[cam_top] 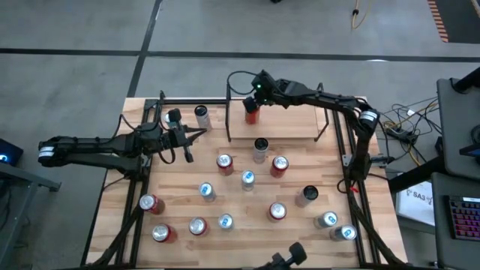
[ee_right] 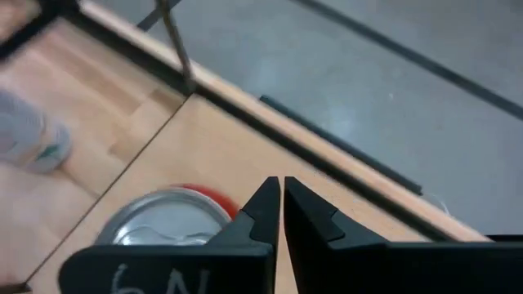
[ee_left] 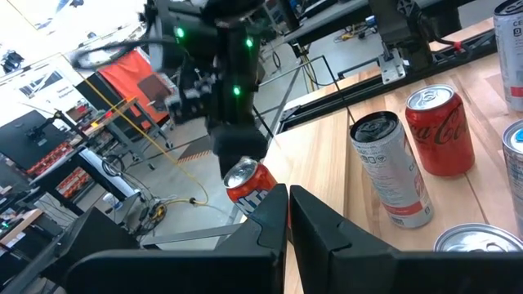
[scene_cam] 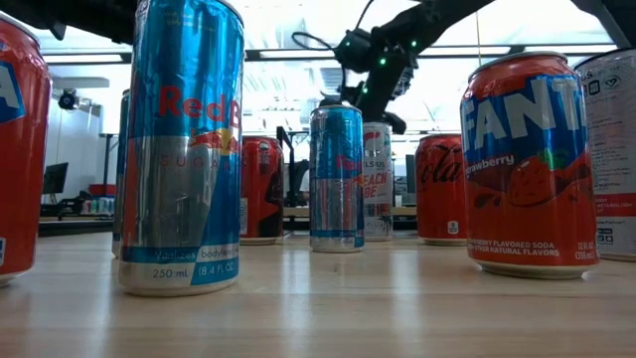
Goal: Place canned beverage on shelf
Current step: Put the orange soda can on the shelf
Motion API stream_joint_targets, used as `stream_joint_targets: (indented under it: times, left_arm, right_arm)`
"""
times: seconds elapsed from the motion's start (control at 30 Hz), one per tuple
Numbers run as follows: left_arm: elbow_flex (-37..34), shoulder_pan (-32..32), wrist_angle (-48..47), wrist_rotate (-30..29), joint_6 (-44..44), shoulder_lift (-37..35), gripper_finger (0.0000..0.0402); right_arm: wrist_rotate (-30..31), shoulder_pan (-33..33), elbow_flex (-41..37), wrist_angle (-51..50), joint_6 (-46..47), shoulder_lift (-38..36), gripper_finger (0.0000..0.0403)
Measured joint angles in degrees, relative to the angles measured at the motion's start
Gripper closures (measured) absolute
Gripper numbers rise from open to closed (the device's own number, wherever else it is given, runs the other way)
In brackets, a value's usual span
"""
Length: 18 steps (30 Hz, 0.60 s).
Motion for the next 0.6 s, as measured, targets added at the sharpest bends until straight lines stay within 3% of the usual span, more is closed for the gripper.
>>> stream_joint_targets:
  times: [0.6]
  left_arm:
    - [0.0,0.0,-0.2,-0.44,0.0,0.0,0.0402]
  right_arm:
    - [-2.19,0.39,-0.02,8.14,-4.4,2.31,0.0394]
